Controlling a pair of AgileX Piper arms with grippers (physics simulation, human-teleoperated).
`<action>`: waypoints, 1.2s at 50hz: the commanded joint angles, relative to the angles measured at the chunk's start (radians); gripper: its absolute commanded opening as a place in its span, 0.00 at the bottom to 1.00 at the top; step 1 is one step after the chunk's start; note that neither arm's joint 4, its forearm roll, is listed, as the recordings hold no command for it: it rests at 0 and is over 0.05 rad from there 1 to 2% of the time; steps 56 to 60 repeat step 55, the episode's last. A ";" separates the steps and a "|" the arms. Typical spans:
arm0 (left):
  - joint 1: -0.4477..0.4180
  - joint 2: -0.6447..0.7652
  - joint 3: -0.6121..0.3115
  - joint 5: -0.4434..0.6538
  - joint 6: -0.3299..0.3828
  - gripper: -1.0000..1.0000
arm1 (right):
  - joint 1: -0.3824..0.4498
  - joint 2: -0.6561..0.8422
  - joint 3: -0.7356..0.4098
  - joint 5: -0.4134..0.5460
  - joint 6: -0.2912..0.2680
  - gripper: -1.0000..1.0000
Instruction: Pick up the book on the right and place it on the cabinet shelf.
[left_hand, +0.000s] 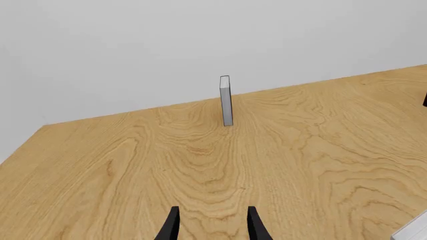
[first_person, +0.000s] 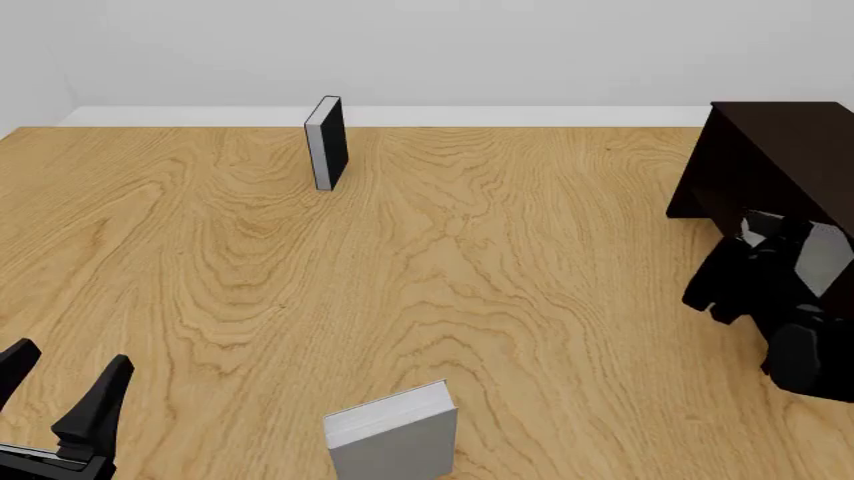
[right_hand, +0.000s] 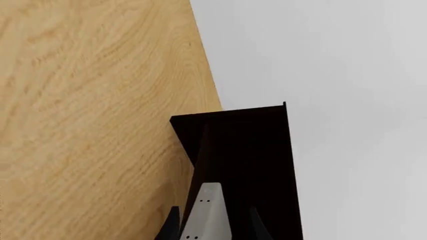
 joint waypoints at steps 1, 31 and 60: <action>0.002 0.000 0.000 0.000 0.000 1.00 | 0.033 -0.011 -0.021 0.023 0.002 1.00; -0.007 0.002 0.000 -0.010 -0.006 1.00 | 0.159 -0.524 -0.005 0.418 0.202 1.00; -0.012 0.002 0.000 -0.016 0.005 1.00 | 0.168 -0.948 -0.011 0.824 0.398 1.00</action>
